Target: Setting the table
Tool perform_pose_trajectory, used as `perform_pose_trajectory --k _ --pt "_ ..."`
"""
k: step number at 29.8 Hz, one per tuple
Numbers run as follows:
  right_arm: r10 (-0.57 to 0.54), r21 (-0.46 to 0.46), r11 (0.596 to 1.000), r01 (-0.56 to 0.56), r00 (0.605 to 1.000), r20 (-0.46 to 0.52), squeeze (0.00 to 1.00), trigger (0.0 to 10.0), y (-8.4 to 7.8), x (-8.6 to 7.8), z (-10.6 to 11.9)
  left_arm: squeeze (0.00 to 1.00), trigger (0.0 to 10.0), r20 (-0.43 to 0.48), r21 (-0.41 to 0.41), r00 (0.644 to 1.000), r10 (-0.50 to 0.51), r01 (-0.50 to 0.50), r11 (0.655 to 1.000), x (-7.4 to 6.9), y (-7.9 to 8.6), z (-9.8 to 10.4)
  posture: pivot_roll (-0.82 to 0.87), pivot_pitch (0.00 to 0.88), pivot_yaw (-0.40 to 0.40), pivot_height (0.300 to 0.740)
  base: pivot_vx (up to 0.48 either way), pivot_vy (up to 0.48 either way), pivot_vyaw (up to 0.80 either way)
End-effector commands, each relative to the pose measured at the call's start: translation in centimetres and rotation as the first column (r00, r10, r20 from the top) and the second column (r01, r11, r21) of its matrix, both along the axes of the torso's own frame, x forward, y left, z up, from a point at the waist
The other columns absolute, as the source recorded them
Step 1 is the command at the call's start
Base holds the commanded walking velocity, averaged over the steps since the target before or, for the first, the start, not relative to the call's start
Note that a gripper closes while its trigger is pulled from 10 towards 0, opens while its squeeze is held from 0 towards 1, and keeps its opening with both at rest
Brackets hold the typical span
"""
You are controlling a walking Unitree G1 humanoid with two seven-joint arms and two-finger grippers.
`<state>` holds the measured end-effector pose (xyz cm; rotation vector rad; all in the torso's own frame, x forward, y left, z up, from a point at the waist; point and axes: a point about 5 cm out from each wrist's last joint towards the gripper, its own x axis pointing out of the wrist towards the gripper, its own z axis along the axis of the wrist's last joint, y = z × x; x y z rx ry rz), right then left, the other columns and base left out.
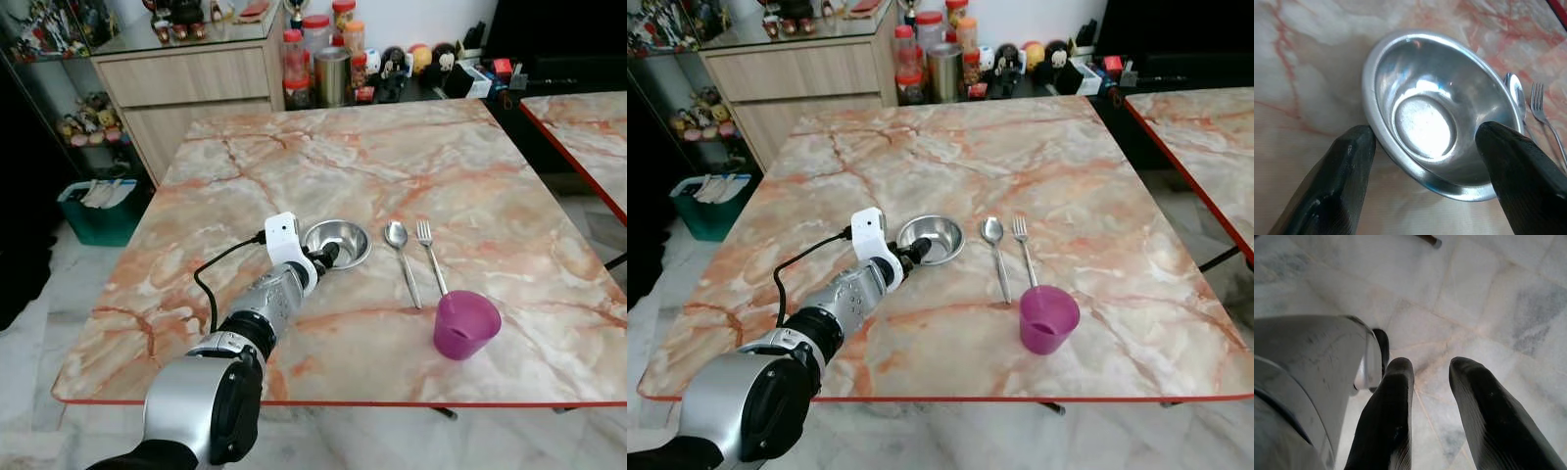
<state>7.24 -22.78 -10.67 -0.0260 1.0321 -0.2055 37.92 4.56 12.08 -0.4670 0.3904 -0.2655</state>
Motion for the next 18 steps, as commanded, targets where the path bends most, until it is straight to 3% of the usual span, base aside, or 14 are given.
perform_pose_trajectory --k 1,11,12,13,14,18 --pt "0.021 0.019 1.0 -0.022 0.999 0.036 0.0 10.0 0.68 0.79 0.11 0.0 10.0 0.025 -0.004 0.999 -0.025 0.025 1.0 0.08 -0.94 0.75 -0.14 0.08 0.086 0.74 0.0 0.0 0.0" --pt "0.091 0.016 0.996 -0.093 0.991 0.101 0.0 10.0 1.16 1.24 0.47 0.0 10.0 0.03 -0.01 0.999 0.011 -0.01 1.0 0.22 -0.81 0.96 -0.16 0.096 0.058 0.74 0.0 0.0 0.0" --pt "0.093 0.014 0.995 -0.095 0.99 0.105 0.0 10.0 1.0 1.2 0.52 0.0 2.5 0.032 -0.014 0.999 0.02 -0.019 1.0 0.28 -0.71 1.04 -0.16 0.096 0.058 0.74 0.0 0.0 0.0" --pt "0.093 0.014 0.995 -0.095 0.99 0.105 0.0 10.0 1.0 1.2 0.52 0.0 2.5 0.032 -0.014 0.999 0.02 -0.019 1.0 0.28 -0.71 1.04 -0.16 0.096 0.058 0.74 0.0 0.0 0.0" --pt "0.095 0.011 0.995 -0.097 0.99 0.106 0.0 10.0 0.83 1.16 0.56 0.0 0.0 0.035 -0.016 0.999 0.024 -0.023 1.0 0.32 -0.67 1.11 -0.16 0.092 0.054 0.74 0.0 0.0 0.0" --pt "0.098 0.004 0.995 -0.099 0.989 0.107 0.0 10.0 0.45 1.2 0.66 0.0 0.0 0.04 -0.015 0.999 0.026 -0.025 1.0 0.39 -0.62 1.23 -0.16 0.087 0.049 0.74 0.0 0.0 0.0"
